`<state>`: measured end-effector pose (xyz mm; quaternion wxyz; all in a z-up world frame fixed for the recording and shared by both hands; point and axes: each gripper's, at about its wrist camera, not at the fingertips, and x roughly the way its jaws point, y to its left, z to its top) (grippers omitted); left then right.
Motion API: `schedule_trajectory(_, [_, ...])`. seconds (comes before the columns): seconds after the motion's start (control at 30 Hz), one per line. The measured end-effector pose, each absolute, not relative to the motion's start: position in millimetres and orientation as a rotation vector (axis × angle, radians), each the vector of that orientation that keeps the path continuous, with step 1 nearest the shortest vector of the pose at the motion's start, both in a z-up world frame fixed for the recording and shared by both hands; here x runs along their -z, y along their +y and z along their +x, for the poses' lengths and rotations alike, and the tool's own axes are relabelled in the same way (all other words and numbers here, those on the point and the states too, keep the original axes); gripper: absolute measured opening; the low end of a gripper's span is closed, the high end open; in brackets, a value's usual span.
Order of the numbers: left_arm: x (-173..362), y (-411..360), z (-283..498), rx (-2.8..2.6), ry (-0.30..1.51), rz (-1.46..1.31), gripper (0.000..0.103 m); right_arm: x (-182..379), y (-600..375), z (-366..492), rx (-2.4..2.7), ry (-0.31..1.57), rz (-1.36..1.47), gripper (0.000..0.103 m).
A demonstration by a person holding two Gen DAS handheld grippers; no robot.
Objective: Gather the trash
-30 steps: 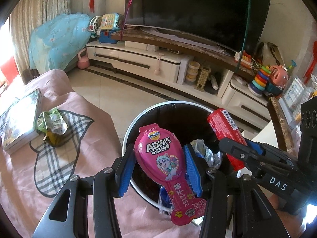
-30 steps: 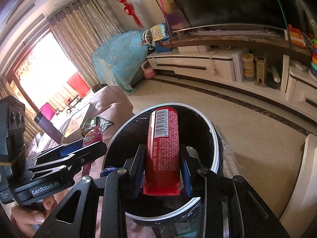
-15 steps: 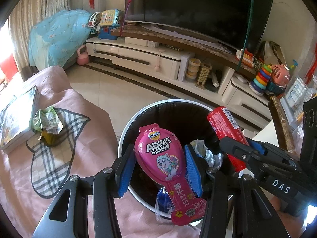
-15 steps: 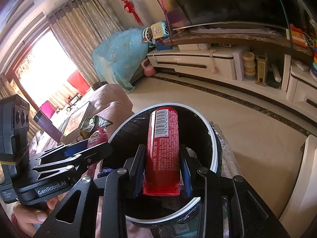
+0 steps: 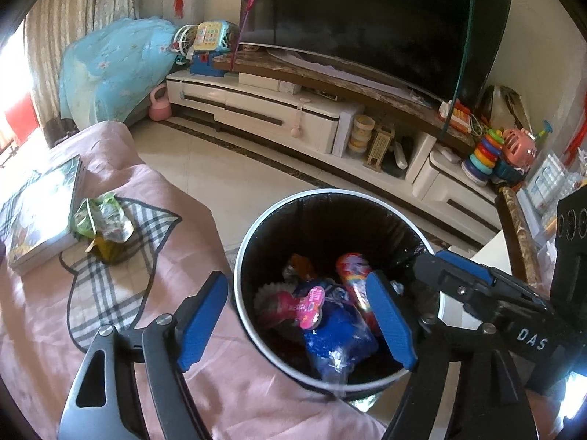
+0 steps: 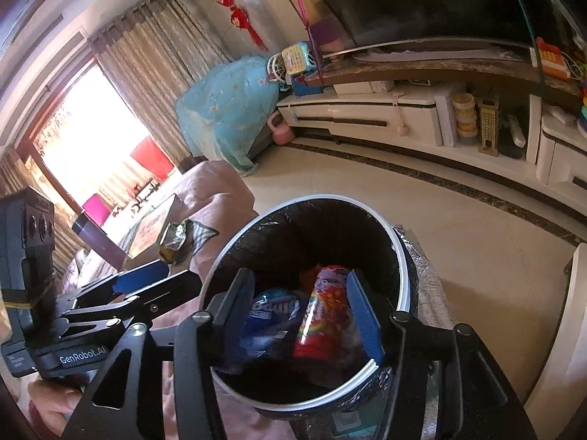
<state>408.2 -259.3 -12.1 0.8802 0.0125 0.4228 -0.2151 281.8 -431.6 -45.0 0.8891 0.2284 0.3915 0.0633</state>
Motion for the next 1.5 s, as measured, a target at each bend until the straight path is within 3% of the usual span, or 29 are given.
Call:
schedule_trajectory(0.33, [5, -195, 346, 0.438, 0.834, -0.107, 0.078, 19, -423, 236, -0.12, 0.716, 0.52, 0.084])
schedule_trajectory(0.63, [3, -139, 260, 0.424, 0.773, -0.182, 0.083, -2, -382, 174, -0.131, 0.637, 0.512, 0.101])
schedule_trajectory(0.97, [-1, -96, 181, 0.391, 0.672, -0.211, 0.088, -11, -346, 119, -0.058, 0.598, 0.404, 0.102])
schedule_trajectory(1.13, [-23, -80, 140, 0.34, 0.513, -0.191, 0.102, -38, -337, 94, 0.006, 0.493, 0.307, 0.103])
schedule_trajectory(1.5, [-6, -85, 70, 0.209, 0.336, -0.08, 0.102, -38, -319, 57, 0.156, 0.291, 0.127, 0.103])
